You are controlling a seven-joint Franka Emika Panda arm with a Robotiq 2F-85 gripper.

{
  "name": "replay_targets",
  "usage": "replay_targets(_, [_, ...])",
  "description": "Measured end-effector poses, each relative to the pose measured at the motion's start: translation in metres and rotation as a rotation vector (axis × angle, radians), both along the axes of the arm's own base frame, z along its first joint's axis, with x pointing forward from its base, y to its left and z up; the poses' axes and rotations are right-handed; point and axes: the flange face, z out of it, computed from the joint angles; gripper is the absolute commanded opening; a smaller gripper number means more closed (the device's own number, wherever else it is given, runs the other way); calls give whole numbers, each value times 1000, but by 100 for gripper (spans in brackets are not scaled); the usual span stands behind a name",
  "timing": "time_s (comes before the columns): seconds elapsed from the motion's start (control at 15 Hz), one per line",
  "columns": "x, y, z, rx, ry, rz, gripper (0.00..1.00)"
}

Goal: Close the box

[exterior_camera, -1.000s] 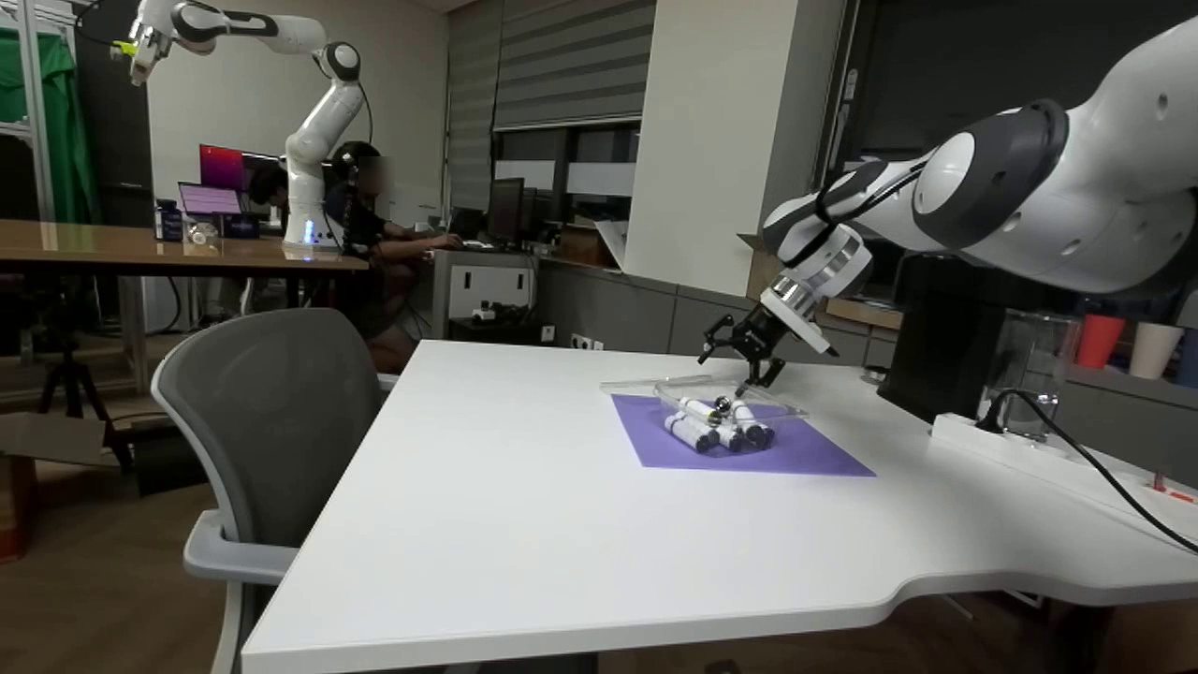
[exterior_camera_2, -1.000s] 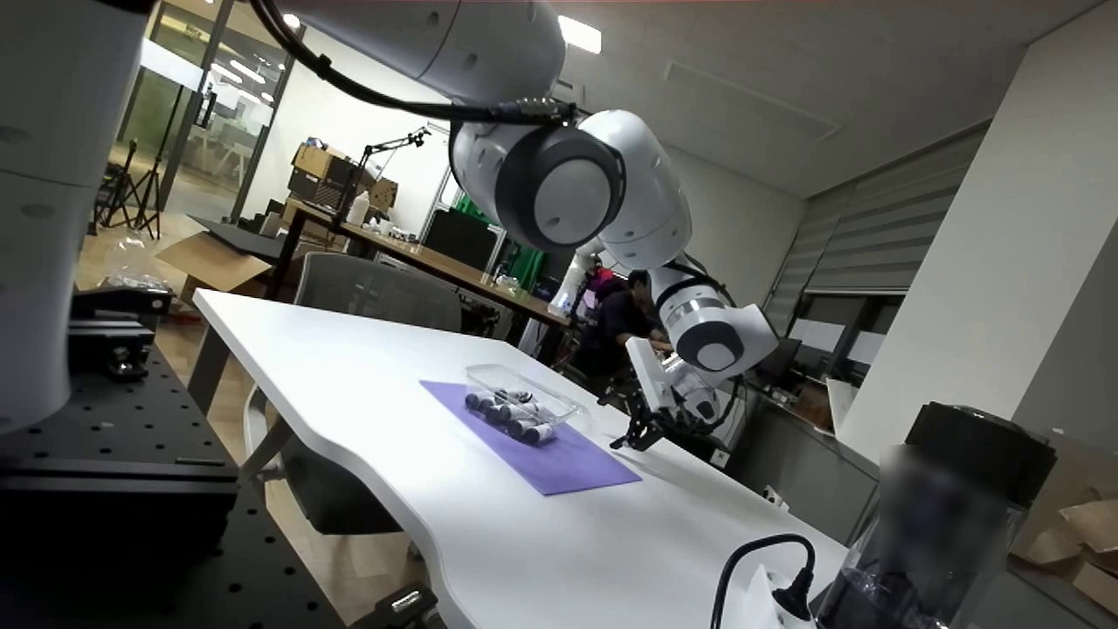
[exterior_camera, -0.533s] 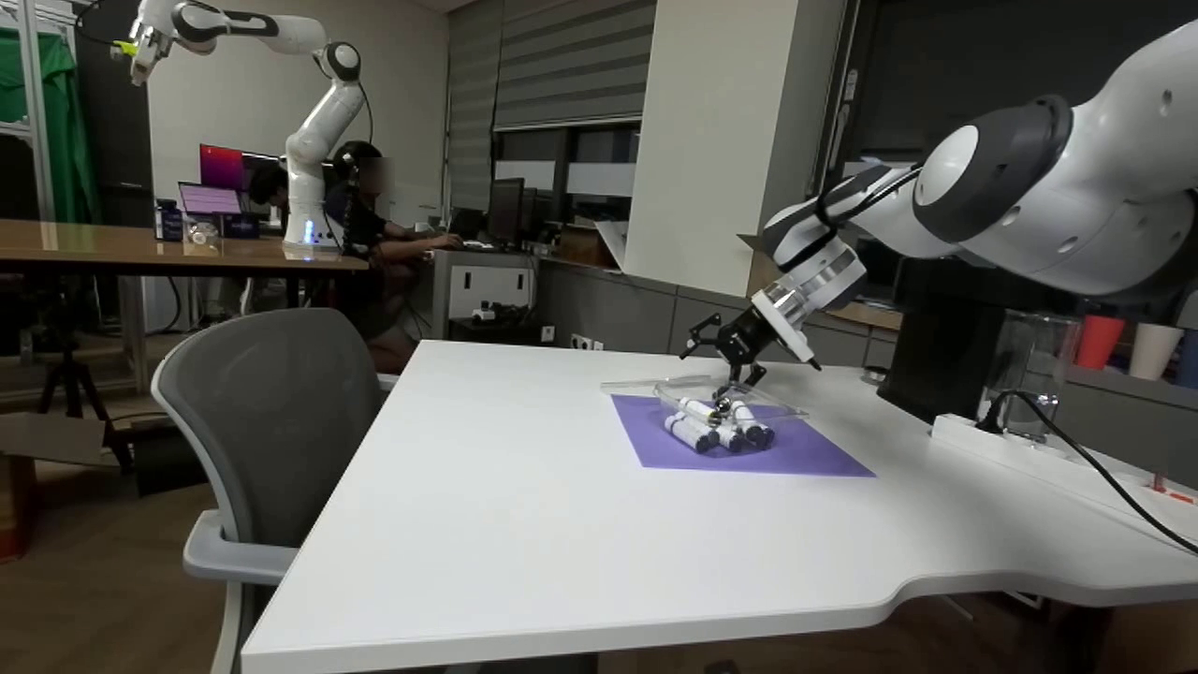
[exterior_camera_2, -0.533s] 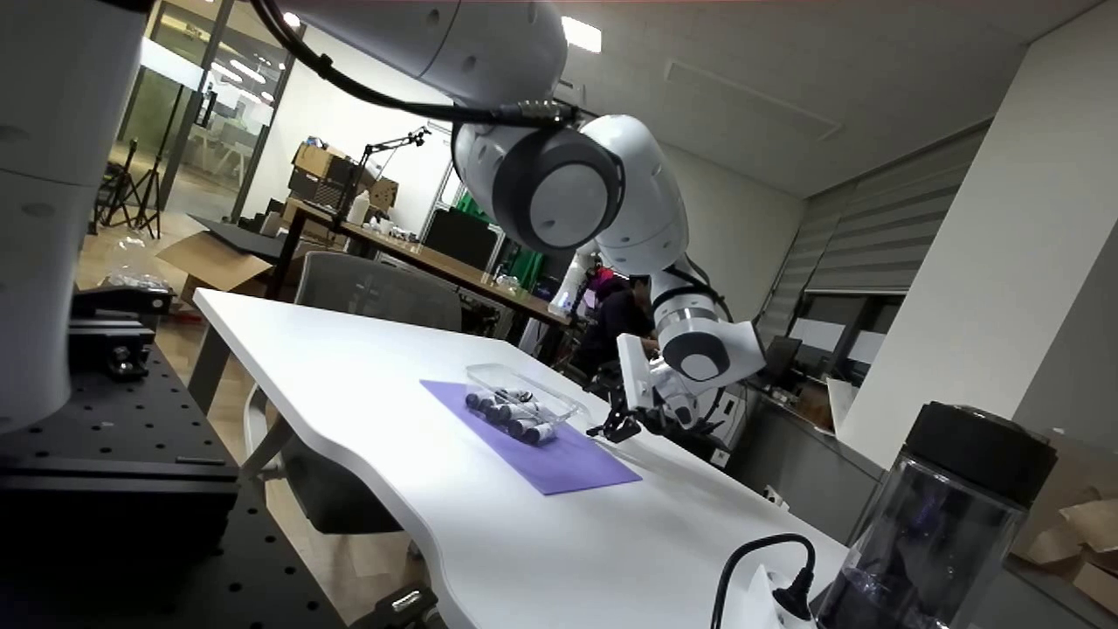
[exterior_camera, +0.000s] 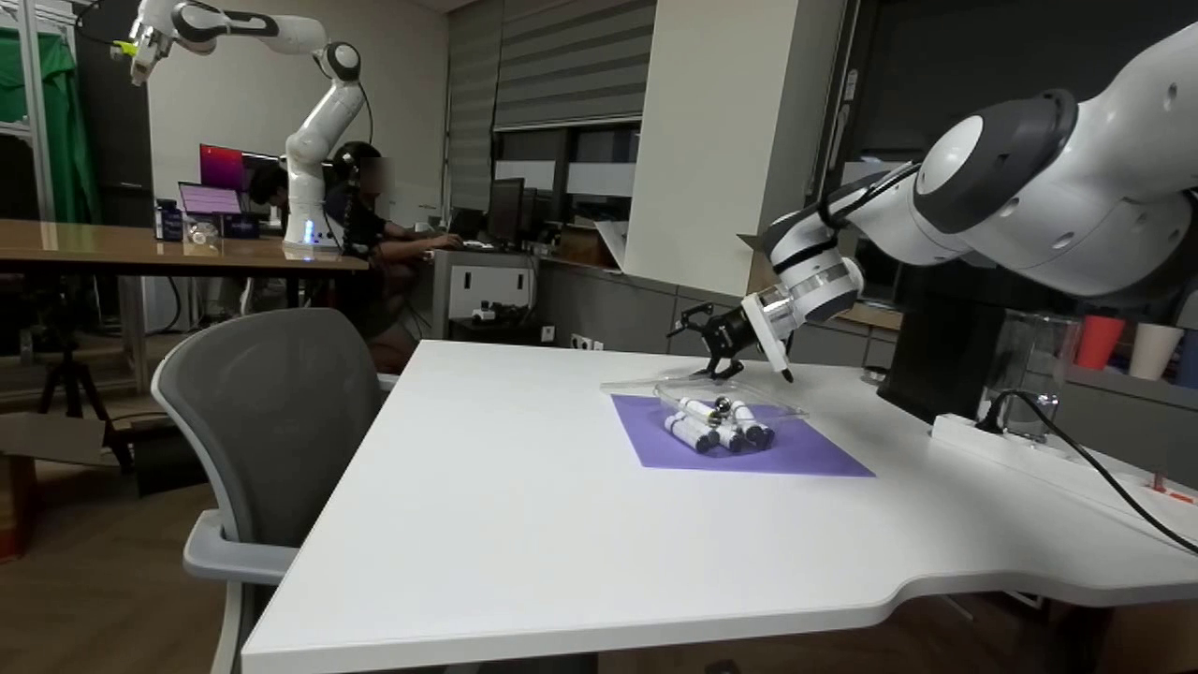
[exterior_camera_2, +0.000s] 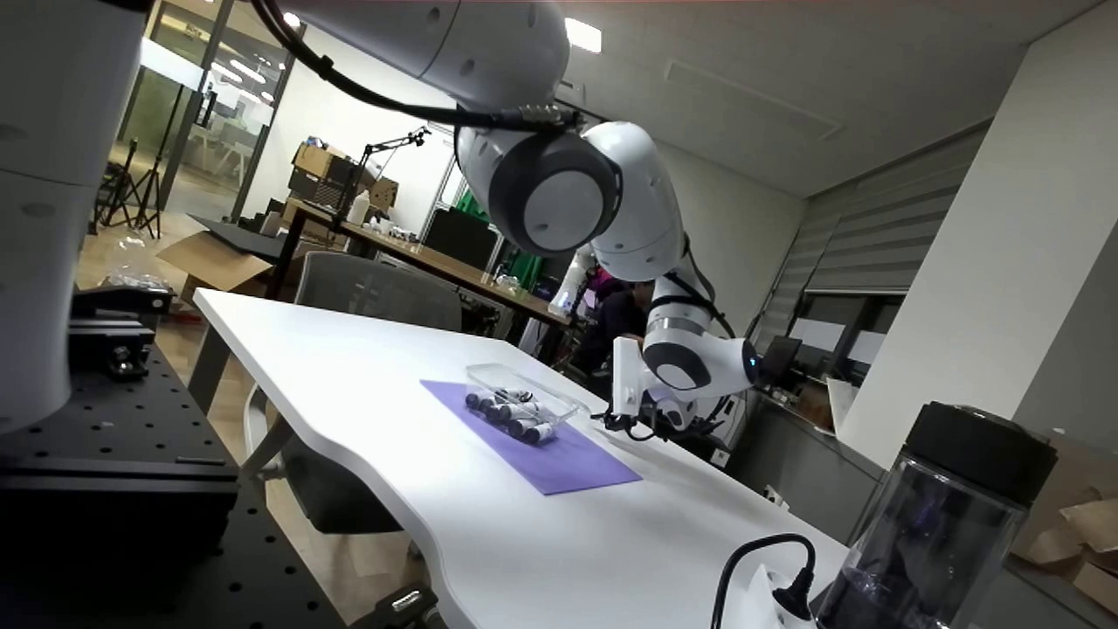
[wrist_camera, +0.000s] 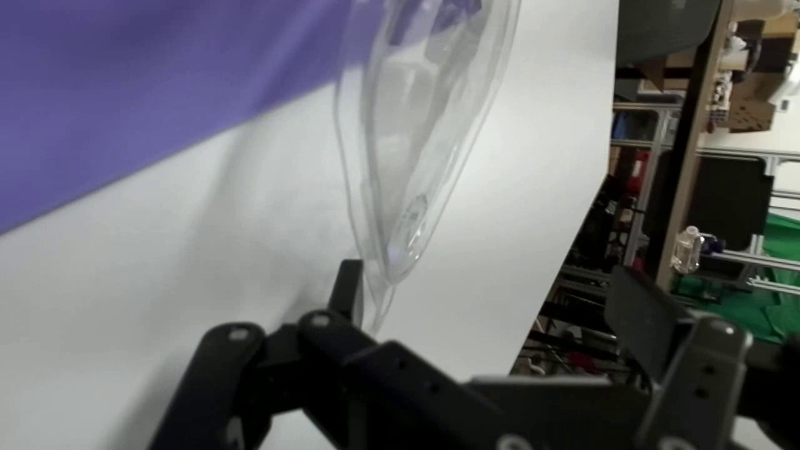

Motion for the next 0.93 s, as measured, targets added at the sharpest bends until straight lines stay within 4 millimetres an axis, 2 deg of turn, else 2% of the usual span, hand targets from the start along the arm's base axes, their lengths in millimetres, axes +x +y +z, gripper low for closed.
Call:
replay_targets(0.27, [1, -12, 11, 173, -39, -69, 100])
replay_targets(0.6, [-10, -27, 15, 352, -21, -61, 100])
replay_targets(0.8, [-16, -25, 15, 431, 0, -23, 100])
replay_targets(0.93, [-24, -16, 16, 499, 40, 49, 100])
